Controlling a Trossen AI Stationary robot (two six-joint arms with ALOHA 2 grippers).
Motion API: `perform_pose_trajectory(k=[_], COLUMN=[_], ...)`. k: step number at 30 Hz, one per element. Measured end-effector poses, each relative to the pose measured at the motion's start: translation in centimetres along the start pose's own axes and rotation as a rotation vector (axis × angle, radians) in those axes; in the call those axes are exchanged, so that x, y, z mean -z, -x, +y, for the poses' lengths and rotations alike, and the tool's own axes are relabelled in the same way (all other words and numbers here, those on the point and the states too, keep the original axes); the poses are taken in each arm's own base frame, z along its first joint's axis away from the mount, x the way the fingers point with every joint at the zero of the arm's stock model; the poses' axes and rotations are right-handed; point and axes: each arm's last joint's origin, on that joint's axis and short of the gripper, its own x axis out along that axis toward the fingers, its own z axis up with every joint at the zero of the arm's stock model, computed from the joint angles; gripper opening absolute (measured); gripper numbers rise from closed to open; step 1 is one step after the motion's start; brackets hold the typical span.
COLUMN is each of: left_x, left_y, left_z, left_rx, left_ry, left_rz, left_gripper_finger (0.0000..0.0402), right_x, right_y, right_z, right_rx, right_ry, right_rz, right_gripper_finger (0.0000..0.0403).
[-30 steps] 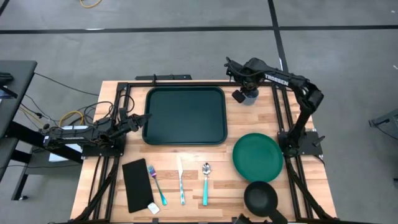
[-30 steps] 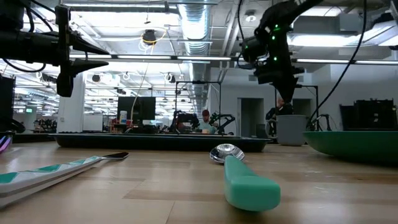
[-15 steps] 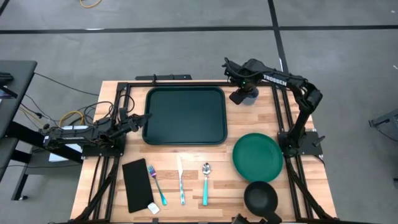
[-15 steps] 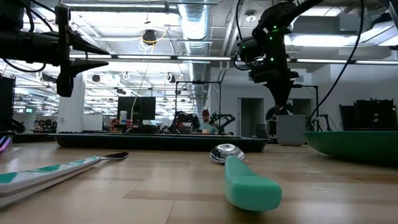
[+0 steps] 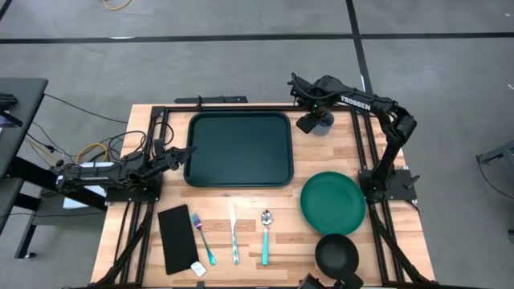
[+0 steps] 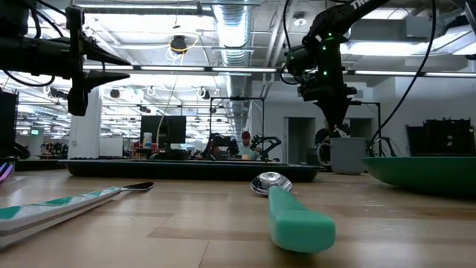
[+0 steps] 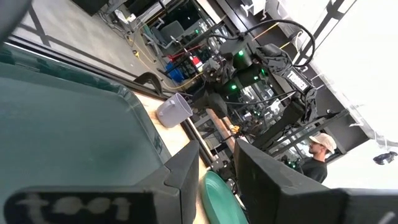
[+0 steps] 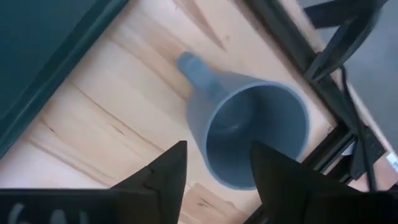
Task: Set up tray
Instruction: Put the gray mug on the top right of the black serving tray
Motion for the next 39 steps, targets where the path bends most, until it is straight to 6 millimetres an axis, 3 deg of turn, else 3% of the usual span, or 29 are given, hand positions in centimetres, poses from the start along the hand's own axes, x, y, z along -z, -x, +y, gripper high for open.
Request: perform_pose_trajectory(k=[10, 19, 29, 34, 39], left_x=[0.0, 0.0, 0.0, 0.0, 0.0], left_y=[0.0, 0.0, 0.0, 0.0, 0.0], left_z=[0.0, 0.0, 0.0, 0.0, 0.0], left_rx=[-0.001, -0.001, -0.001, -0.001, -0.001], left_ry=[-0.002, -0.003, -0.003, -0.003, -0.003], left_rz=[-0.001, -0.001, -0.001, -0.001, -0.001], left_gripper_finger=[0.0092, 0.0092, 0.0092, 0.0092, 0.0092], right_x=[1.3, 1.6, 1.7, 1.7, 0.9], right_y=[-2.9, -3.8, -3.9, -3.4, -0.9], right_z=[0.8, 1.2, 1.2, 1.4, 2.0], right_rx=[0.000, 0.001, 0.002, 0.002, -0.002], right_ry=[0.032, 0.037, 0.035, 0.038, 0.059], right_rz=[0.074, 0.084, 0.084, 0.098, 0.051], right_gripper_finger=[0.0124, 0.0116, 0.0010, 0.0007, 0.0006])
